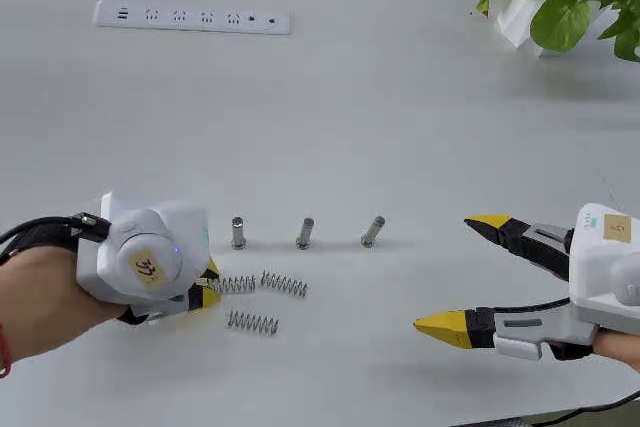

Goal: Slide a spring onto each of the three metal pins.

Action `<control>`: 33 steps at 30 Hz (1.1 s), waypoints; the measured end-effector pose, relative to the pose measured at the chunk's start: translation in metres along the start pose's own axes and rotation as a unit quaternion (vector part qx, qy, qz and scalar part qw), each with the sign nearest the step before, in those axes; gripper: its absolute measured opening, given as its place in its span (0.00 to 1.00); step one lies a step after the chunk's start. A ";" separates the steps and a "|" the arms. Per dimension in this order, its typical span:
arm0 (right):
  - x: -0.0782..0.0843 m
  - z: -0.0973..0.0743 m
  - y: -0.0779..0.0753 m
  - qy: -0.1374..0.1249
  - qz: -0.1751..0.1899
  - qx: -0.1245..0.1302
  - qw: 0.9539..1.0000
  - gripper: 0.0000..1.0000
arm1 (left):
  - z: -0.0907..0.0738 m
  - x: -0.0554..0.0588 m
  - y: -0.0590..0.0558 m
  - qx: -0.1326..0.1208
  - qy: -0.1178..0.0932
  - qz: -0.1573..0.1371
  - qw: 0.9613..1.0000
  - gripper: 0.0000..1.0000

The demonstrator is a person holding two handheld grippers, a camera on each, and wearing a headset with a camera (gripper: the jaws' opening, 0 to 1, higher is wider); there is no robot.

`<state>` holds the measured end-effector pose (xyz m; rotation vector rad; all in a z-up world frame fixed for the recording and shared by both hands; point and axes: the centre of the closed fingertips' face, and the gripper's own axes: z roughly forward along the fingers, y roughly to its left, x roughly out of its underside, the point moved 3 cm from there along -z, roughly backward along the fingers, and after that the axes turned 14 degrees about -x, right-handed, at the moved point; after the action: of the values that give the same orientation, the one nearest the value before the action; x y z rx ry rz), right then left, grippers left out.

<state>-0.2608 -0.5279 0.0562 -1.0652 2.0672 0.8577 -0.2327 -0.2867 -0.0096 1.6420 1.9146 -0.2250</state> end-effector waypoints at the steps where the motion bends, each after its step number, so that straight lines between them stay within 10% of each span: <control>1: 0.000 0.000 0.000 0.000 0.000 0.000 1.000 0.87 | 0.000 0.000 0.000 0.000 0.000 0.000 1.000 0.07; 33: -0.011 0.000 0.006 0.000 -0.012 -0.008 1.000 0.85 | -0.029 0.007 -0.008 -0.021 -0.014 -0.051 0.998 0.07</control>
<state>-0.2607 -0.5209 0.0659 -1.0957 2.0459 0.8628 -0.2499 -0.2682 0.0076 1.5071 1.9711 -0.2456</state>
